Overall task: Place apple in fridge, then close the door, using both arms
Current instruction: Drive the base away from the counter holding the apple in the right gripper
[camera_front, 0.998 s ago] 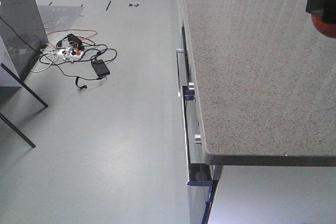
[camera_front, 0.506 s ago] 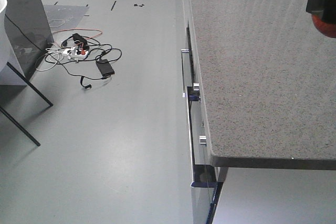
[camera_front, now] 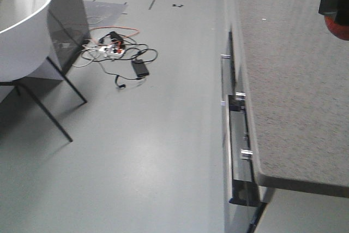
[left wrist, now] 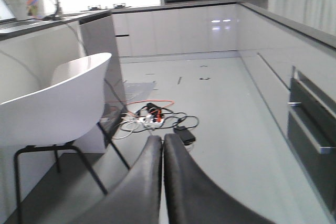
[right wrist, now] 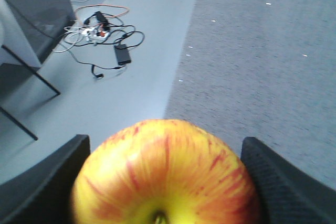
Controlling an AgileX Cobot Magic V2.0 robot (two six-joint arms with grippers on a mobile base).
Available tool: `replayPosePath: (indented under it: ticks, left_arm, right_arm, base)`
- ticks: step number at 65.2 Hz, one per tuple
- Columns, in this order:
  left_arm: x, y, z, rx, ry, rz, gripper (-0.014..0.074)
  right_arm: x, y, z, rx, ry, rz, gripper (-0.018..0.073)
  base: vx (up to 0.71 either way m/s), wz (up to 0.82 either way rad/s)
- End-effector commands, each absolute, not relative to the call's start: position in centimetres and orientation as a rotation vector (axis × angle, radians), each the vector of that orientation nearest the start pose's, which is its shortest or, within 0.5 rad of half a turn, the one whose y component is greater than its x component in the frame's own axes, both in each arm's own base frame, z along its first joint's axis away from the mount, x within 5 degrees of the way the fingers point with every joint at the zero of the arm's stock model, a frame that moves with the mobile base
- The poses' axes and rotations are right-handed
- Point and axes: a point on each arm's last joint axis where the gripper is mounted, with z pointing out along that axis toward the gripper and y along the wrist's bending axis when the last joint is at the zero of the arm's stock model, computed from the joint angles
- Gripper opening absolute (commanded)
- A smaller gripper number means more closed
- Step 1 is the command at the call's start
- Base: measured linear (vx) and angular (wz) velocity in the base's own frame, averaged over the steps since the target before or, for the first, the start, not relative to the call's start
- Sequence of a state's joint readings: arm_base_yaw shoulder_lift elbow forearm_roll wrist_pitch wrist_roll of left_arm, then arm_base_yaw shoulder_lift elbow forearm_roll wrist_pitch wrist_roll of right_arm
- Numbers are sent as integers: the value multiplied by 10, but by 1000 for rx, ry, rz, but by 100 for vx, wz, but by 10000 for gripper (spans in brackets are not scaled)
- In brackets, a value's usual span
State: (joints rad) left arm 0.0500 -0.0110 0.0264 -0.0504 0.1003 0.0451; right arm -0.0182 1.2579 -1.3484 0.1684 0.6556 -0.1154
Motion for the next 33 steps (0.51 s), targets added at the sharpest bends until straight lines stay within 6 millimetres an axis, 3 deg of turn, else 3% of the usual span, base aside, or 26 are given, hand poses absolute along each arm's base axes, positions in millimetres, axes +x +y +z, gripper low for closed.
replayPosePath:
  ticks: [1, 33]
  left_arm:
    - [56, 2, 198, -43, 1521, 25, -7]
    - [56, 2, 198, -43, 1521, 25, -7]
  right_arm:
    - [266, 3, 454, -24, 1899, 91, 228]
    - [266, 3, 454, -24, 1899, 91, 228]
  base:
    - [3, 38]
    - [4, 50]
